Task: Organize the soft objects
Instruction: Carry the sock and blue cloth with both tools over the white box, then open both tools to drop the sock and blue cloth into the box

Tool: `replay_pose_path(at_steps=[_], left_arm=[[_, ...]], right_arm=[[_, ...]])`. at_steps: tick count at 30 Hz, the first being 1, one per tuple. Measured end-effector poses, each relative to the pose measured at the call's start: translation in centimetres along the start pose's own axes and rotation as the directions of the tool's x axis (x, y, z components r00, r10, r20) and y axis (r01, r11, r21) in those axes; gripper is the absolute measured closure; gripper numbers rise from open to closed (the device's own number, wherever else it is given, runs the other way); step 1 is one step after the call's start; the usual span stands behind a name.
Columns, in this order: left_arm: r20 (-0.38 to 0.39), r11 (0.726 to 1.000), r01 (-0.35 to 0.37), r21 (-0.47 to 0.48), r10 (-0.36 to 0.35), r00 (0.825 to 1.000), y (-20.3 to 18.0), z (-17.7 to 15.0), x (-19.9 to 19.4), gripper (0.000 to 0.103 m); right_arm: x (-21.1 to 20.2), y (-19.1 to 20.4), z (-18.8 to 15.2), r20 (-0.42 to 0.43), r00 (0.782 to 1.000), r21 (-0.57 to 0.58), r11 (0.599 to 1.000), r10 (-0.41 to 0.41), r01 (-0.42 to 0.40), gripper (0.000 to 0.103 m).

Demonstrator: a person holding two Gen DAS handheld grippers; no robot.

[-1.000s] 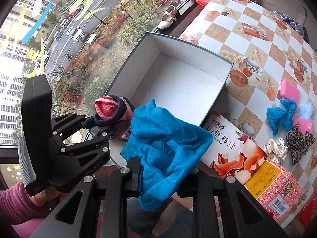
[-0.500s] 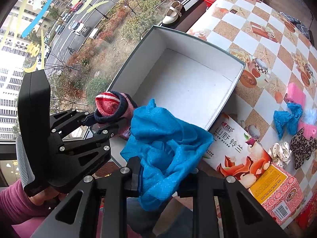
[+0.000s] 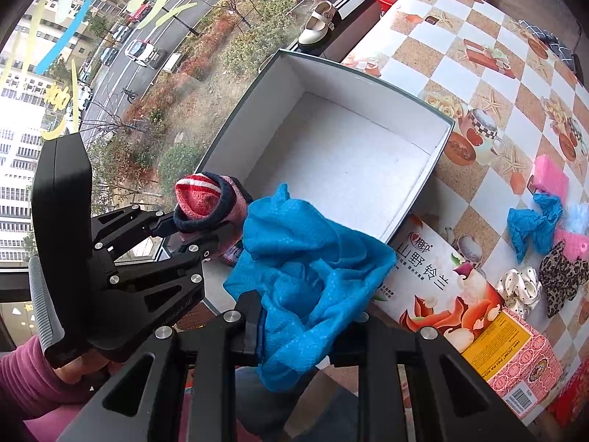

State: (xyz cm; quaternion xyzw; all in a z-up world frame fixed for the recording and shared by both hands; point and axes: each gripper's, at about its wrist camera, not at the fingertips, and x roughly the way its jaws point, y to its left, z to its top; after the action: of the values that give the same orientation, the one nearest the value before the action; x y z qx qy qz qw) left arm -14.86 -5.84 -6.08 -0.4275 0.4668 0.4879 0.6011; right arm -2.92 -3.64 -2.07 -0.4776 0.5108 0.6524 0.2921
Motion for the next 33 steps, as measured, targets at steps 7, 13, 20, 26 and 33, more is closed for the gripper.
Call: replay_pose_path(at_steps=[7, 13, 20, 26, 33], left_arm=[[-0.002, 1.000, -0.006, 0.003, 0.006, 1.000, 0.3, 0.2, 0.4, 0.072], [-0.016, 1.000, -0.017, 0.015, 0.017, 1.000, 0.7, 1.0, 1.0, 0.072], [-0.019, 1.000, -0.001, -0.005, 0.001, 1.000, 1.3, 1.9, 1.3, 0.072], [-0.032, 1.000, -0.004, 0.005, 0.005, 0.999, 1.2, 2.1, 1.5, 0.072], [-0.046, 1.000, -0.006, 0.011, 0.006, 0.999, 0.9, 1.8, 1.9, 0.071]], right_arm=[[0.0, -0.3, 0.6, 0.006, 1.000, 0.008, 1.000, -0.009, 0.009, 0.079], [0.0, -1.1, 1.7, 0.016, 1.000, 0.047, 0.999, -0.004, 0.004, 0.079], [0.1, -1.4, 3.0, 0.024, 1.000, 0.058, 0.998, -0.011, 0.010, 0.079], [0.6, -1.8, 3.5, 0.022, 1.000, 0.081, 0.997, -0.005, 0.003, 0.079], [1.0, -1.6, 3.8, 0.015, 1.000, 0.082, 0.997, -0.014, 0.012, 0.079]])
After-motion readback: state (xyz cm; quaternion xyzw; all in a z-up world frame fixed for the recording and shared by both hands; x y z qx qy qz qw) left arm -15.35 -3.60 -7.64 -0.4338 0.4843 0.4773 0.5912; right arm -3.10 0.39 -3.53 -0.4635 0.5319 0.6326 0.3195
